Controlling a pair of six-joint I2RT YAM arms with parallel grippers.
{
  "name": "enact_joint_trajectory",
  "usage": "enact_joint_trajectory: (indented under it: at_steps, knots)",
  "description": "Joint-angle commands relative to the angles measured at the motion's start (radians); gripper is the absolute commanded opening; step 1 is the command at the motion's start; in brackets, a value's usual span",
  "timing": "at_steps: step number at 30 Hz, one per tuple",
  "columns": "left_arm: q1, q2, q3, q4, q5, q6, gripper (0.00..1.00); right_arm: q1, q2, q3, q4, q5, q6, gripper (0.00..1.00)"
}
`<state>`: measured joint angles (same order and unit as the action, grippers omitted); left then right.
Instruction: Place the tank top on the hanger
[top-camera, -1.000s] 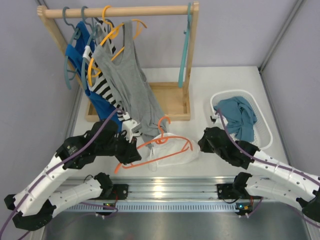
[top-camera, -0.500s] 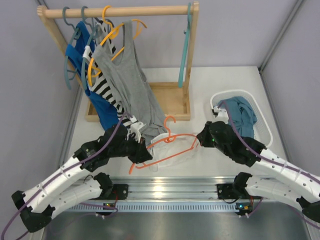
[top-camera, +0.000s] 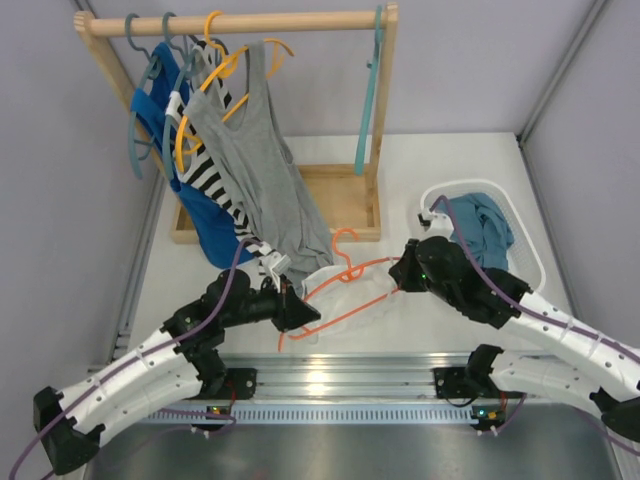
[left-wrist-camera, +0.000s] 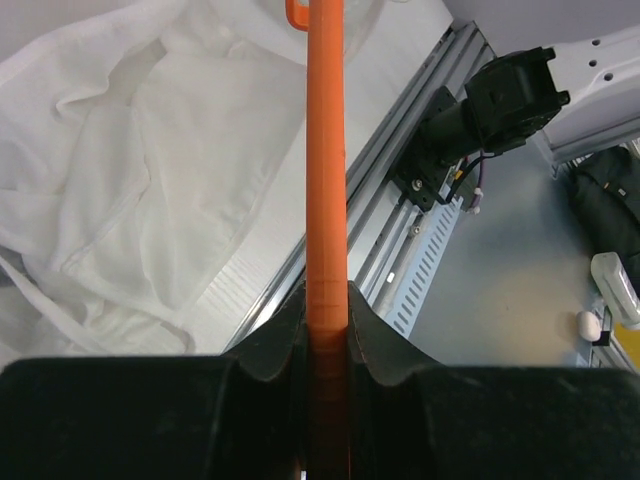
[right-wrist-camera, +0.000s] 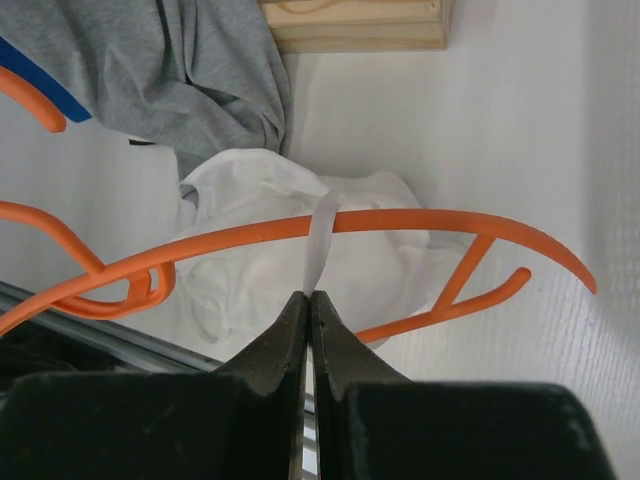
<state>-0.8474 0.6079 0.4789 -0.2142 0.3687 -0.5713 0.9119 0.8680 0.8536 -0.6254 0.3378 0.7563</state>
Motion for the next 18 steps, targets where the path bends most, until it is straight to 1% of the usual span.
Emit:
enact_joint_trajectory:
  at_steps: [1,6,7,11,13,14,18]
  knots:
    - [-0.010,0.021,-0.029,0.246,0.042,-0.010,0.00,-0.007,0.011,0.058,0.010,-0.013,-0.018,0.00]
    - [-0.036,0.065,-0.066,0.372,0.041,0.007,0.00,-0.002,0.034,0.081,0.004,-0.006,-0.018,0.00]
    - [-0.041,0.084,-0.072,0.424,0.039,0.010,0.00,-0.002,0.035,0.088,0.001,-0.006,-0.021,0.00]
    - [-0.061,0.164,-0.086,0.540,0.041,0.014,0.00,-0.001,0.043,0.111,-0.016,0.001,-0.029,0.00]
    - [-0.071,0.222,-0.085,0.576,0.033,0.017,0.00,0.001,0.046,0.120,-0.030,0.010,-0.031,0.00]
    - [-0.074,0.236,-0.085,0.613,0.023,0.019,0.00,0.001,0.048,0.122,-0.036,0.013,-0.032,0.00]
    - [-0.090,0.280,-0.074,0.656,-0.005,0.036,0.00,0.001,0.039,0.110,-0.054,0.032,-0.029,0.00]
